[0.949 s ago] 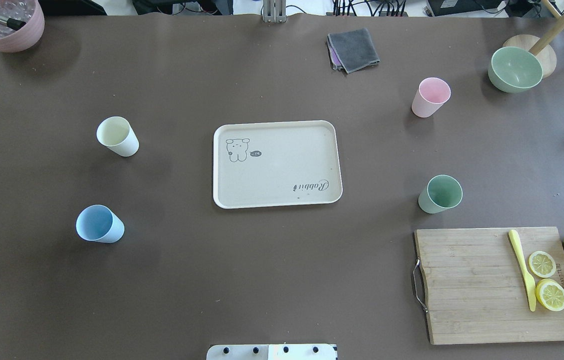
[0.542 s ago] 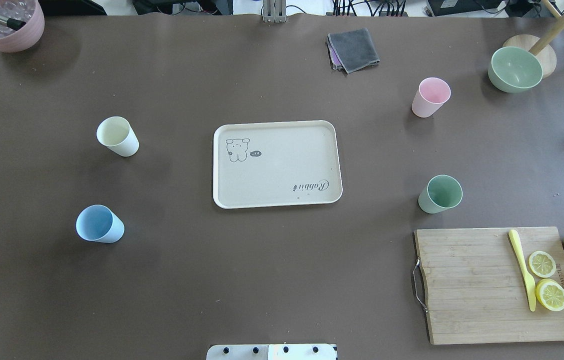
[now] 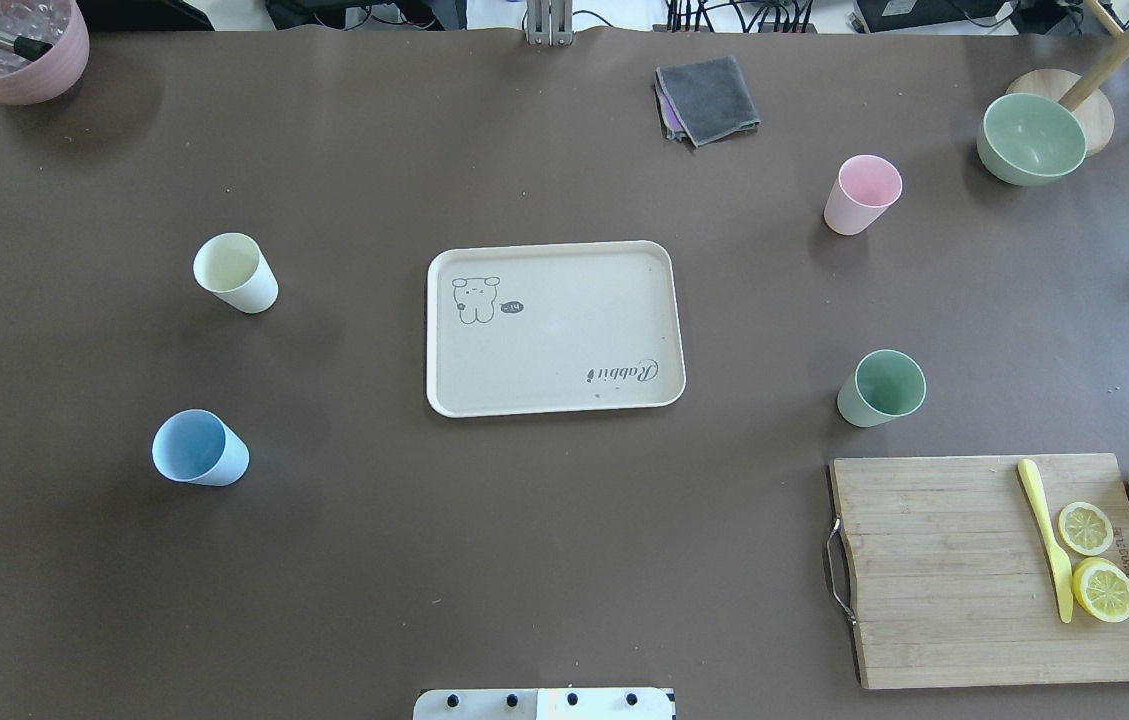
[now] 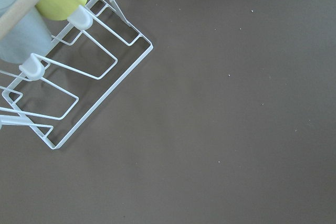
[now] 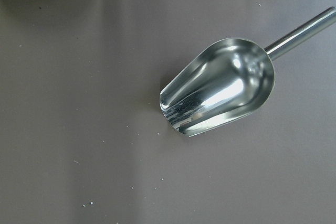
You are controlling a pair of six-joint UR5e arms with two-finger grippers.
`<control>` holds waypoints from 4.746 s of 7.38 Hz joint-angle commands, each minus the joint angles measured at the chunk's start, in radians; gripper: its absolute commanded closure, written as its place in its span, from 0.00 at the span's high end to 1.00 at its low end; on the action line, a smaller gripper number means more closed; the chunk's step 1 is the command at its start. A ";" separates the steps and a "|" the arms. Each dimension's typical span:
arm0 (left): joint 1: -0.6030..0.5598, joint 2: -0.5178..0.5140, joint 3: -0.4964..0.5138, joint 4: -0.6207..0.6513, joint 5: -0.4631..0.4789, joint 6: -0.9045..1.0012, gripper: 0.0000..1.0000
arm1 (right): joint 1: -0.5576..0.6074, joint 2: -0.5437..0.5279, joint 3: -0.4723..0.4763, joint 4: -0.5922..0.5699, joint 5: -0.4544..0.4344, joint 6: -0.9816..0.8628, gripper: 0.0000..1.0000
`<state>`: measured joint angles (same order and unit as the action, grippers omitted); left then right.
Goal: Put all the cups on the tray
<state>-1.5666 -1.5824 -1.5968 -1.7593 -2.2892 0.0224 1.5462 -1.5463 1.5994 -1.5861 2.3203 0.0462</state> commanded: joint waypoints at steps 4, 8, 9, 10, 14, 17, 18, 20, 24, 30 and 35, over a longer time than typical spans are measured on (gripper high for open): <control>0.011 -0.014 -0.023 -0.014 -0.010 -0.010 0.98 | -0.003 0.002 0.051 0.000 0.002 -0.005 1.00; 0.173 -0.040 -0.086 -0.136 -0.021 -0.221 0.98 | -0.066 0.040 0.067 0.000 0.034 0.045 1.00; 0.209 -0.095 -0.080 -0.170 -0.023 -0.225 0.98 | -0.072 0.046 0.076 0.000 0.045 0.123 1.00; 0.246 -0.120 -0.087 -0.170 -0.029 -0.239 0.98 | -0.096 0.046 0.095 0.005 0.065 0.145 1.00; 0.398 -0.052 -0.184 -0.402 -0.018 -0.869 0.98 | -0.143 0.026 0.059 0.177 0.070 0.153 1.00; 0.613 0.070 -0.369 -0.399 0.129 -1.027 0.98 | -0.204 0.046 0.036 0.284 0.062 0.323 1.00; 0.673 0.076 -0.389 -0.398 0.132 -1.059 0.98 | -0.230 0.069 0.036 0.284 0.054 0.336 1.00; 0.779 0.093 -0.390 -0.402 0.199 -1.084 0.98 | -0.279 0.115 0.036 0.284 0.010 0.423 1.00; 0.898 0.081 -0.370 -0.404 0.226 -1.127 0.97 | -0.290 0.163 0.036 0.273 0.021 0.503 1.00; 0.898 0.079 -0.336 -0.407 0.226 -1.122 0.70 | -0.288 0.160 0.042 0.270 0.019 0.504 1.00; 0.898 0.068 -0.321 -0.417 0.226 -1.134 0.00 | -0.288 0.161 0.044 0.270 0.019 0.504 1.00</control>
<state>-0.6688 -1.5109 -1.9184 -2.1711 -2.0632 -1.1051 1.2584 -1.3852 1.6427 -1.3161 2.3403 0.5507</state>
